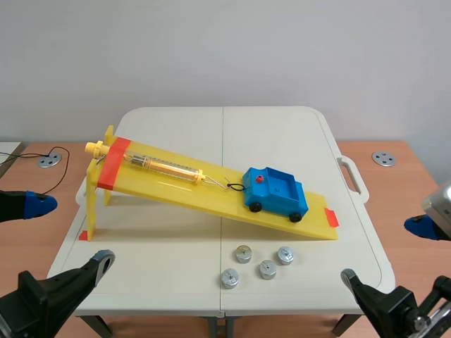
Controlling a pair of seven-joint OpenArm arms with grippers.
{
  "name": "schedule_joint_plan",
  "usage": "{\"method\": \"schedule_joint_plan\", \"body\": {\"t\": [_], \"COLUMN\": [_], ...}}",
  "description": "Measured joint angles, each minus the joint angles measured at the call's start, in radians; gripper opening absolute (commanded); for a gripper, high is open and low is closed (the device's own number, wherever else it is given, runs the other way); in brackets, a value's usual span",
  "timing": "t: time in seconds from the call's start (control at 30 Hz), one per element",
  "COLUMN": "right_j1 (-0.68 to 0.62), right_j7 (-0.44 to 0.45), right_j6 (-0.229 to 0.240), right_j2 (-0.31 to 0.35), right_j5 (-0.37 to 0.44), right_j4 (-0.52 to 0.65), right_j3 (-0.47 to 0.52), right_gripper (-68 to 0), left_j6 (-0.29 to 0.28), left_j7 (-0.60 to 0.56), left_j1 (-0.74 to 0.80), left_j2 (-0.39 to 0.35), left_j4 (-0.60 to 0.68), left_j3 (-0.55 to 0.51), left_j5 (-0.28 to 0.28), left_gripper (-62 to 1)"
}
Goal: Place the four metal weights on the blue cart on the ramp.
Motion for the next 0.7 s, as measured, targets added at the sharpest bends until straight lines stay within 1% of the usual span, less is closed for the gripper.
{"method": "schedule_joint_plan", "body": {"t": [0.5,0.53,0.7], "right_j1": [0.0,0.0,0.0], "right_j7": [0.0,0.0,-0.001], "right_j6": [0.0,0.0,0.0], "right_j2": [0.0,0.0,0.0], "right_j5": [0.0,0.0,0.0], "right_j4": [0.0,0.0,0.0], "right_j3": [0.0,0.0,0.0], "right_gripper": [-1.6,-1.6,-1.6], "left_j6": [0.0,0.0,0.0], "left_j7": [0.0,0.0,0.0], "left_j1": [0.0,0.0,0.0], "left_j2": [0.003,0.003,0.003], "left_j4": [0.0,0.0,0.0], "left_j3": [0.0,0.0,0.0], "left_j5": [0.0,0.0,0.0], "left_gripper": [1.4,0.2,-23.4]}}
